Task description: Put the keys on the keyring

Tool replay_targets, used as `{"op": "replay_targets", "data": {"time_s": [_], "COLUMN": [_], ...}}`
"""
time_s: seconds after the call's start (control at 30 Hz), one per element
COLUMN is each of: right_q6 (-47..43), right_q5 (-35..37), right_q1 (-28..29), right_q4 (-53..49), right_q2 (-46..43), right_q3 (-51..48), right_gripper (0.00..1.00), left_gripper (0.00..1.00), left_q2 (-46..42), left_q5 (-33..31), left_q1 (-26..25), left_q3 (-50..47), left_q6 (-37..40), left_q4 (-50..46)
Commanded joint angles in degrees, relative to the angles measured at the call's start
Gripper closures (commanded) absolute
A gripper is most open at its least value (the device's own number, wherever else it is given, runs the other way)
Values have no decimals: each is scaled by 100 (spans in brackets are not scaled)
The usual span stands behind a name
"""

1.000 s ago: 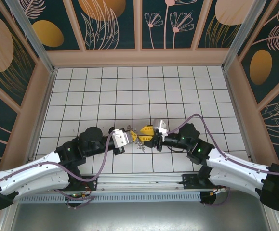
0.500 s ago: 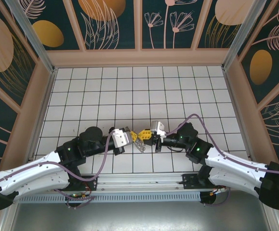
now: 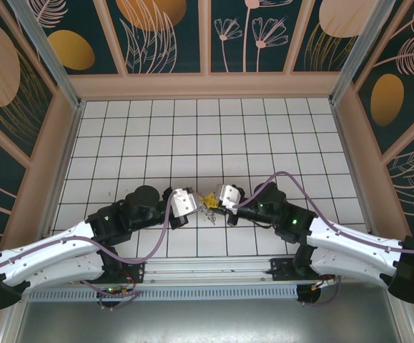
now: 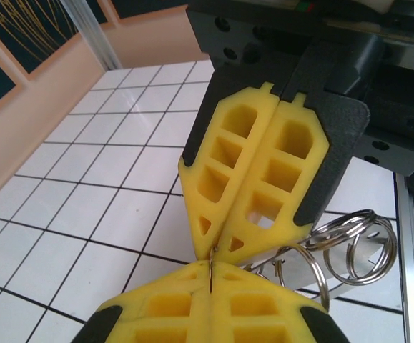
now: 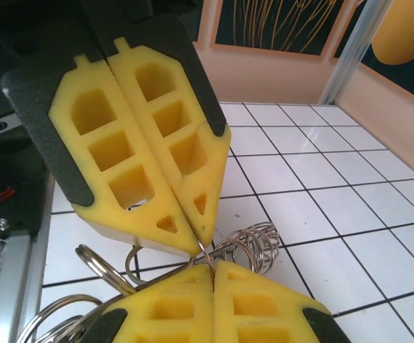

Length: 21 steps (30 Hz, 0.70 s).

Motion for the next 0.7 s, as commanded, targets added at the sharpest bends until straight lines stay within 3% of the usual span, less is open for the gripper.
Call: {"op": "replay_targets", "data": {"time_s": [0.0,0.3,0.47,0.67], "right_q6": [-527,-869,-975,-995], "right_q5": [439,484,481,376], "right_q1": [370,769,883,940], "right_q4": [213,363,430,500], "right_q2": [-105,-122,-219,-424], "right_q3": [332,407,365,239], "right_gripper": [100,100,100,100], "left_gripper": [94,85,100,100], "left_q2": [69,112,60,-156], "left_q5": [-114,-151,-227,-185], "left_q1": [-43,-38,-43,-43], "left_q3": [136,95,42,-146], "left_q6": [-64,-93,-96,-175], "left_q4": [-242,-216,-147,287]}}
